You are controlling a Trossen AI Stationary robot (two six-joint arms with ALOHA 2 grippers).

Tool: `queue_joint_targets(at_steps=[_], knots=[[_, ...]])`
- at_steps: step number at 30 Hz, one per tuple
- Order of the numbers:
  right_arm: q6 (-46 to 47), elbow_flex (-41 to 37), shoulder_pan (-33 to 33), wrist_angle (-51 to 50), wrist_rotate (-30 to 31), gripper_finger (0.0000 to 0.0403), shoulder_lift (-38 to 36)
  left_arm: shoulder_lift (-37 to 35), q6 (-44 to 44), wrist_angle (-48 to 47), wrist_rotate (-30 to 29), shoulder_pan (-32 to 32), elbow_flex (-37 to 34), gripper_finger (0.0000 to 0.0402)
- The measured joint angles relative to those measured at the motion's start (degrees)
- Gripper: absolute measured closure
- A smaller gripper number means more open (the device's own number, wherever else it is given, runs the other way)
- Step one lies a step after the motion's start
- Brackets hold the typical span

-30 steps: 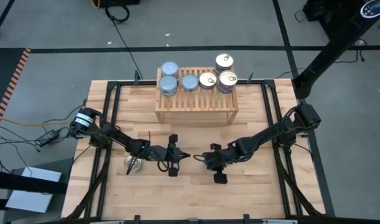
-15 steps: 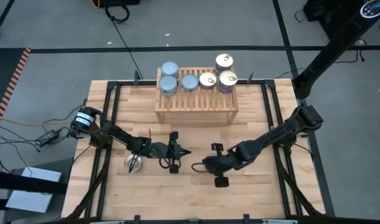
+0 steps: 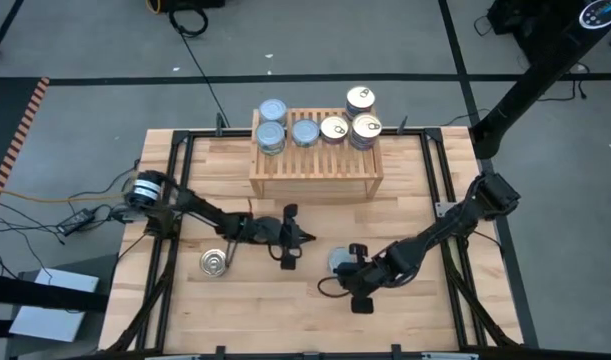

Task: Stack canned seafood by type on shelf
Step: Stack the green tuna can on top of the other green tuna can on the shelf

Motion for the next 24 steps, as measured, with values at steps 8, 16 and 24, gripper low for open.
queue_joint_targets(at_steps=[8, 16, 24], knots=[[0.72, -0.64, 3.51, -5.3, 0.86, 0.0394, 0.82, 11.66, 2.49, -0.29, 2.41, 0.41, 10.33, 0.0401], [1.53, -7.85, 4.13, 2.33, 1.97, 0.0394, 0.82, 13.31, 2.43, -0.17, 0.33, 1.82, 14.02, 0.0401], [-0.04, -9.48, 0.92, 4.25, 8.5, 0.0394, 0.8, 18.03, 4.89, -1.07, 2.77, 1.88, 18.33, 0.0401]])
